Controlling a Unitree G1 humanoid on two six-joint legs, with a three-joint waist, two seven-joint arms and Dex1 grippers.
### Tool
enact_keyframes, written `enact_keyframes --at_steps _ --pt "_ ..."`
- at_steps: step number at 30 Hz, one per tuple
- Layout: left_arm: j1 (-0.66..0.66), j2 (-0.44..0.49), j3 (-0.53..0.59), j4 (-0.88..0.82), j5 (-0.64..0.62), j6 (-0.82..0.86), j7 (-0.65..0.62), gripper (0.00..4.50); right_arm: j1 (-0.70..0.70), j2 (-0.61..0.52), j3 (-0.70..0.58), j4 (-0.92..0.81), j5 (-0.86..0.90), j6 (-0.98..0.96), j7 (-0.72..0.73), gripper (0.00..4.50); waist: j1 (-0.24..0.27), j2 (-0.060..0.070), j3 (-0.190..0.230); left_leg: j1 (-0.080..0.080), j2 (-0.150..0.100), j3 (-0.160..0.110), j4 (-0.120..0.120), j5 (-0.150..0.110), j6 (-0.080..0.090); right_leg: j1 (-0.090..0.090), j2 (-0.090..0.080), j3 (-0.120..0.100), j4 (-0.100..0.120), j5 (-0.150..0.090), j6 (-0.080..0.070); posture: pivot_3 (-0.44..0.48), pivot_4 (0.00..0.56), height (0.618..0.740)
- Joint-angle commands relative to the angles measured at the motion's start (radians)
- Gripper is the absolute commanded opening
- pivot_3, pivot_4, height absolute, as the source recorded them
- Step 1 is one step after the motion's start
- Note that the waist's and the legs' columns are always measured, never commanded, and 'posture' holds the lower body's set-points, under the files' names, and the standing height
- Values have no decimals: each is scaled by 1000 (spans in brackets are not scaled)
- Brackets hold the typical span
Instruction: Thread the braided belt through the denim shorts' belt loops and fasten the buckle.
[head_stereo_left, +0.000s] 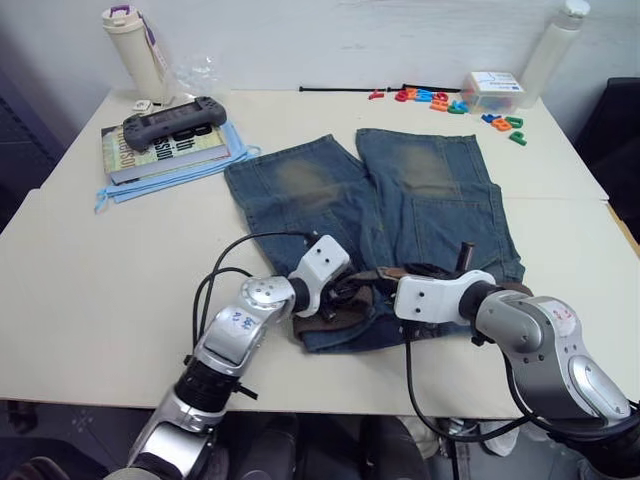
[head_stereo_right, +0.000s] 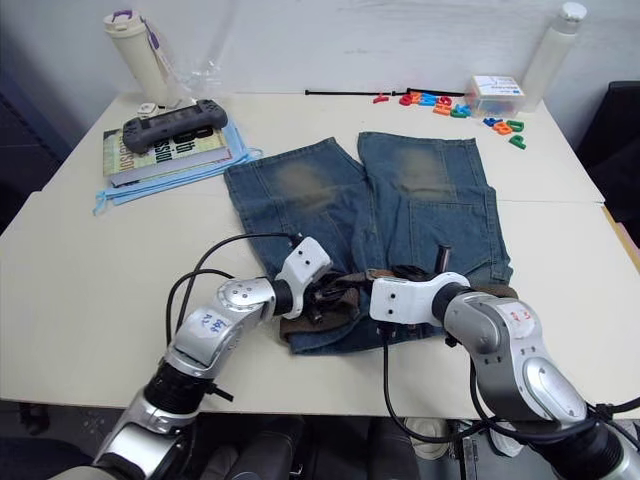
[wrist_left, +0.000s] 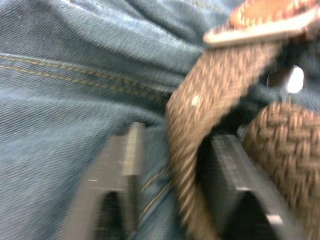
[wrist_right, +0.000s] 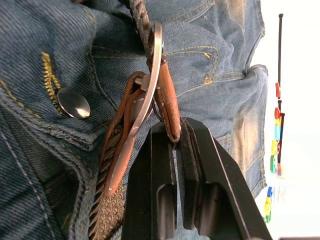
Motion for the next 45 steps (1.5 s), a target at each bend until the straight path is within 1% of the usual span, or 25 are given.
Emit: enact_keyframes --at_steps 1,4,7,10,14,16,20,22,26,30,33,35,38,43,45 --pt "32 69 82 -74 -108 -42 -136 3237 -10 7 -47 -30 -12 -15 -4 0 -3 0 0 0 0 0 0 0 0 0 0 0 0 0 0 0 150 654" --pt "49 123 168 -50 -204 -65 -242 3237 -12 12 -49 -23 -11 -27 -8 0 -10 0 0 0 0 0 1 0 0 0 0 0 1 0 0 0 150 654" --pt "25 155 187 50 -208 -137 -301 3237 -11 15 -50 -18 -9 -40 -7 0 -12 0 0 0 0 -1 1 0 0 0 0 0 1 0 0 0 150 654" --pt "-39 129 189 185 -184 -199 -298 3237 -11 20 -47 -13 -11 -46 -9 0 -11 0 0 0 0 -1 1 0 0 0 -1 0 1 0 0 0 150 654" --pt "-103 123 143 346 -93 -310 -288 3237 -12 29 -44 -15 -15 -46 -7 0 -13 0 0 -1 -1 -1 1 0 0 0 -1 0 1 0 0 0 150 654" --pt "-112 141 90 417 -13 -412 -300 3237 -14 33 -46 -16 -16 -44 -5 0 -15 0 0 -1 -1 0 1 0 0 -1 -1 0 1 0 0 0 150 654" --pt "-108 190 12 500 84 -568 -368 3237 -12 36 -69 -30 -8 -39 -1 0 -16 0 0 -1 0 1 1 0 0 -2 0 0 3 0 0 0 150 654" --pt "-98 237 -15 560 133 -654 -406 3237 -5 21 -116 -39 18 -49 5 0 -17 0 0 -1 0 1 1 0 0 -2 0 0 3 0 0 0 150 654" --pt "-114 310 -34 693 195 -794 -434 3237 12 -18 -217 -30 72 -104 13 0 -21 1 -2 1 0 1 1 0 0 -1 0 0 3 0 -1 0 150 654" --pt "-147 356 -37 807 217 -891 -448 3237 44 -57 -295 -4 109 -166 12 0 -39 1 -5 4 1 2 1 0 0 1 0 0 5 -1 -1 0 150 654" --pt "-171 396 -47 906 246 -974 -451 3237 87 -93 -352 31 118 -214 4 0 -42 2 -8 5 1 2 1 -1 2 1 0 0 8 -1 -2 0 150 654" --pt "-183 412 -49 945 255 -1009 -452 3237 113 -115 -380 52 121 -240 3 0 -43 2 -10 6 2 2 1 -2 3 1 0 0 10 -1 -2 0 150 654" --pt "-194 420 -49 977 259 -1038 -454 3237 143 -145 -428 94 120 -261 -2 0 -45 7 -13 8 2 2 1 -2 3 3 0 1 11 -1 -2 0 150 654" --pt "-186 418 -45 967 258 -1043 -454 3237 166 -189 -486 151 99 -252 -6 0 -46 8 -13 20 3 2 -1 -4 5 14 0 0 12 -4 -5 0 150 654" --pt "-178 417 -44 956 257 -1039 -456 3237 160 -194 -494 157 96 -238 -7 0 -46 8 -13 21 4 2 -1 -5 5 15 1 0 12 -4 -5 0 150 654"
